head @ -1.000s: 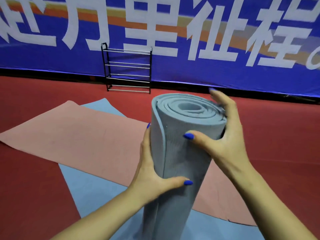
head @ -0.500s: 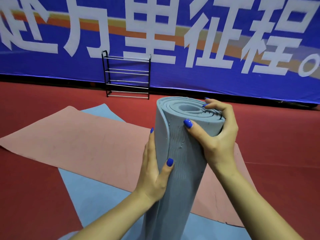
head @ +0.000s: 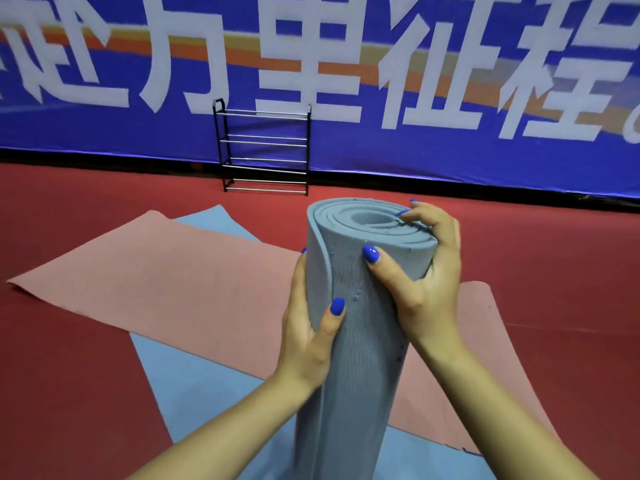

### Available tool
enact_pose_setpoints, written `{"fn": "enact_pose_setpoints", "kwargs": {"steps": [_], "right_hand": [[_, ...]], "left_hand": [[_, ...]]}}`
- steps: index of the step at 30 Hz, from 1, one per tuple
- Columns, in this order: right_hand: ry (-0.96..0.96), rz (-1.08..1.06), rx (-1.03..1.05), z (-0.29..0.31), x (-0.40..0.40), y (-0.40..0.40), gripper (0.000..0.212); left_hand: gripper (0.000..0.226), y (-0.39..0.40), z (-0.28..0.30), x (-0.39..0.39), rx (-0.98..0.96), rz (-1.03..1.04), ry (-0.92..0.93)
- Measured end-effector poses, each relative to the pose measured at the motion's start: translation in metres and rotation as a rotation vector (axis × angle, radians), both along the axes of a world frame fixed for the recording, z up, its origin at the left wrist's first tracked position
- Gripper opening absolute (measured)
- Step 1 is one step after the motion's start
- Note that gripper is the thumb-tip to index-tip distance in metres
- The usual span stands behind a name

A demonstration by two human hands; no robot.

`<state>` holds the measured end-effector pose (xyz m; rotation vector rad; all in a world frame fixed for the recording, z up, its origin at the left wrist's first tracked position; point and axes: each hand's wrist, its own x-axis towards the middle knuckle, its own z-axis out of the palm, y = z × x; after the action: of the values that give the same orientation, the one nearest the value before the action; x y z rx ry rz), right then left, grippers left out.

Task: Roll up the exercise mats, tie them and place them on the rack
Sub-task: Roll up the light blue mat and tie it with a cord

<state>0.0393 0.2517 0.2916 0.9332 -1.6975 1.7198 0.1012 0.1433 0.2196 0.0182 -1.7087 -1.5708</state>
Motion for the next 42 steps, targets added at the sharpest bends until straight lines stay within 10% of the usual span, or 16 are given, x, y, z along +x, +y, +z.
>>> {"fn": "enact_pose_setpoints", "kwargs": {"steps": [8,17,32,42], "right_hand": [[0.081,0.023,-0.030,0.030,0.015,0.008,0.055],[-0.155,0.056,0.013,-0.004,-0.030,-0.011,0.055],[-0.257,-0.068,-0.110,-0.005,-0.035,0.015,0.049],[-0.313,-0.043,-0.039,0.000,-0.026,0.017,0.054]], "left_hand": [[0.079,0.004,0.037,0.008,-0.046,0.035,0.156],[0.055,-0.004,-0.025,-0.016,-0.324,0.093,-0.066],[0.138,0.019,-0.029,-0.011,-0.253,-0.145,-0.401],[0.136,0.016,-0.034,-0.017,-0.225,-0.067,-0.415]]}}
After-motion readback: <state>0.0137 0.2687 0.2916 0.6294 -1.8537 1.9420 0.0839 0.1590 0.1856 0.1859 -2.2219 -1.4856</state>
